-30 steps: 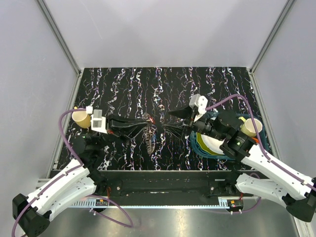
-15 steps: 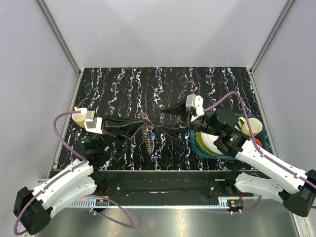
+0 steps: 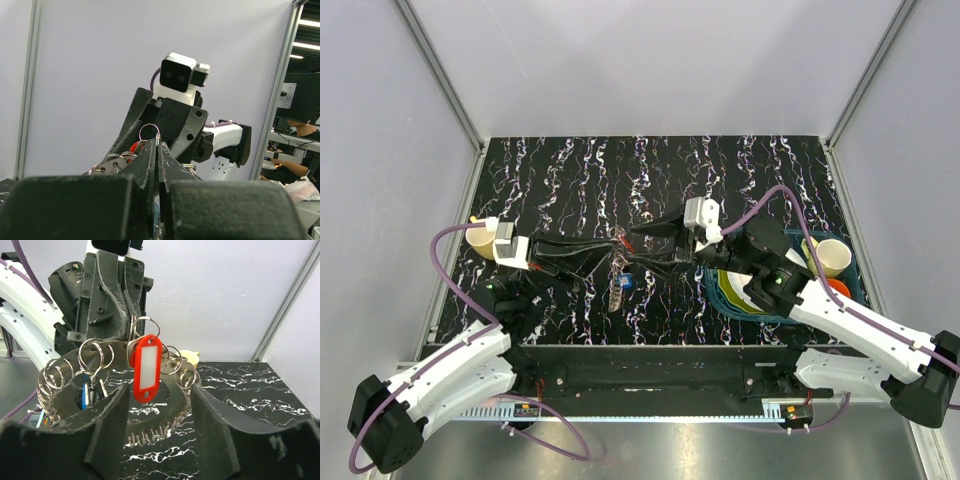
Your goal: Remove the keys from the keyring
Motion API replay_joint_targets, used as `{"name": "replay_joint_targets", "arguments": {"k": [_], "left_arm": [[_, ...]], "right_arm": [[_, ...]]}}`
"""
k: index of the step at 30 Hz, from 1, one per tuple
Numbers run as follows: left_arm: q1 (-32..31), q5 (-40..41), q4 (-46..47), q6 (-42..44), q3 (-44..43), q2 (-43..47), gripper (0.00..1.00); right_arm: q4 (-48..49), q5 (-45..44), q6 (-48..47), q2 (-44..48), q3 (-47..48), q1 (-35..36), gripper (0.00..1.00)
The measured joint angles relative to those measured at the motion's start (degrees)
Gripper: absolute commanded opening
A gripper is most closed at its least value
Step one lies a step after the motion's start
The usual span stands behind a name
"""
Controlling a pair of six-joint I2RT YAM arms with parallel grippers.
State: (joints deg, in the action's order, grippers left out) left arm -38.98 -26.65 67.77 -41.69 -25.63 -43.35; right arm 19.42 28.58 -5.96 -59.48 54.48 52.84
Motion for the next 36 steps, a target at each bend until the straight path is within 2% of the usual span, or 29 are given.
{"name": "replay_joint_targets", "arguments": {"k": [1,2,7,36], "left_arm": [[0.0,0.02,-0.02,0.02,0.0,0.0,0.0],[0.0,0.04,-0.04,0.02,0.0,0.0,0.0],[0.04,0.68,-1.38,0.7,0.0,0.11,0.0],[0.04,6.97,-10.73,4.31,0.94,4.28,0.0]], "right_arm": [[0.07,0.0,-0.37,-0.07,0.0,0.04,0.4],[0.17,-0.02,-0.55,-0.07,0.0,0.09,0.25],[0.33,-0.61,-1.25,-0.07,0.0,0.22,0.0],[-2.62,-6.88,-3.54,1.29,-2.71,2.93,0.0]]}}
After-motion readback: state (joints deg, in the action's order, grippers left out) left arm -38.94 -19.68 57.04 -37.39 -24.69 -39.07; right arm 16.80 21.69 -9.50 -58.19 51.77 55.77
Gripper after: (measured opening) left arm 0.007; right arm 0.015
